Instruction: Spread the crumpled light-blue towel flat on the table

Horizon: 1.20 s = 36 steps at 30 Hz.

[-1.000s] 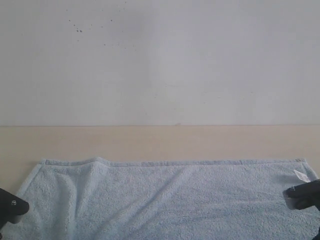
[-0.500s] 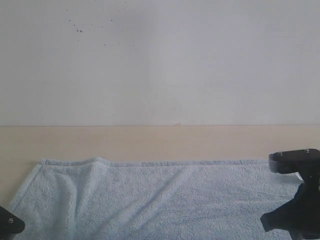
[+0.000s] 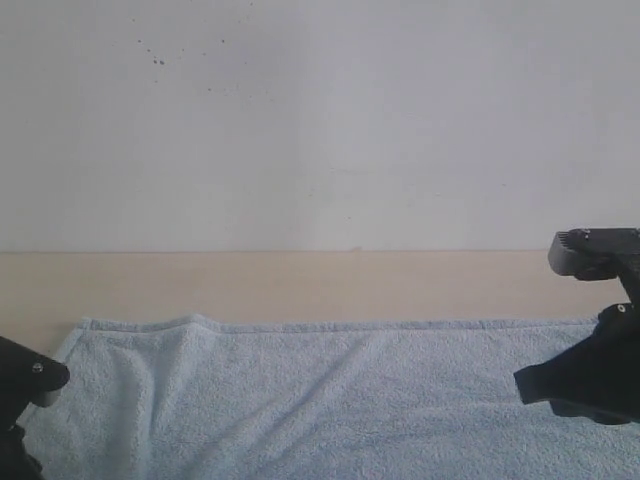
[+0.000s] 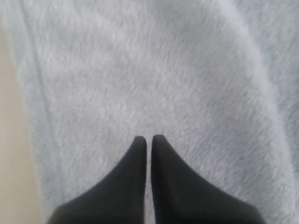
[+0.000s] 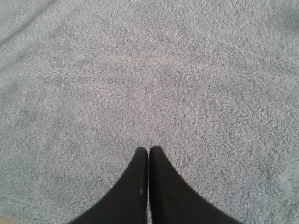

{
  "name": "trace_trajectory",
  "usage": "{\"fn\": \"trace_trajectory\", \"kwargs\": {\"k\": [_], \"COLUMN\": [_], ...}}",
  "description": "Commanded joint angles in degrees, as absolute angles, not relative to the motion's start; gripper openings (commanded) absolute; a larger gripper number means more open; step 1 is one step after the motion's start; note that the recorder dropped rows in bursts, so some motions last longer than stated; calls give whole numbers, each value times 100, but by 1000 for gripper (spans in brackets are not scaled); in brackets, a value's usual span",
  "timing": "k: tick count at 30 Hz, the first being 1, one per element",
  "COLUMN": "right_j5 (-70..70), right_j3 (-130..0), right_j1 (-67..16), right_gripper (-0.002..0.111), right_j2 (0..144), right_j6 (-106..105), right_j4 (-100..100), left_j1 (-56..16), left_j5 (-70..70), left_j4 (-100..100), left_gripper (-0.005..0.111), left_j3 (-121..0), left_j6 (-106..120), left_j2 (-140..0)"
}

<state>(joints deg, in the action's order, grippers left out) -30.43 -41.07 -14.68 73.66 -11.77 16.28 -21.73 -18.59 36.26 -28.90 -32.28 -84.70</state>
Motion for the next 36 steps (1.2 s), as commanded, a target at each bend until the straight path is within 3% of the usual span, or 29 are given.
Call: {"fn": "trace_trajectory", "kwargs": {"k": [1,14,25,36], "right_j5": [-3041,-3233,-3222,-2183], "right_j3": [-4140,-4140,-4140,-4140], "right_j1": [-1447,-1849,-1928,-1928], "right_gripper": [0,0,0,0], "right_j2": [7350,7350,7350,7358], "right_j6": [-1268,-1828,-1897,-2067], "right_j4": [1827,2194,2194,1573], "left_j1": [-2016,-1379,-1381,-1381], "left_j5": [-1330,-1343,-1678,-1045], "left_j4": [3691,3792,3840,3640], "left_gripper": [4,4,4,4], "left_j3": [-2874,-2874,-2860,-2860], "left_j6": [-3346,-4168,-4154,-4434], "left_j2": [-8692,-9514,-9484,-7376]}}
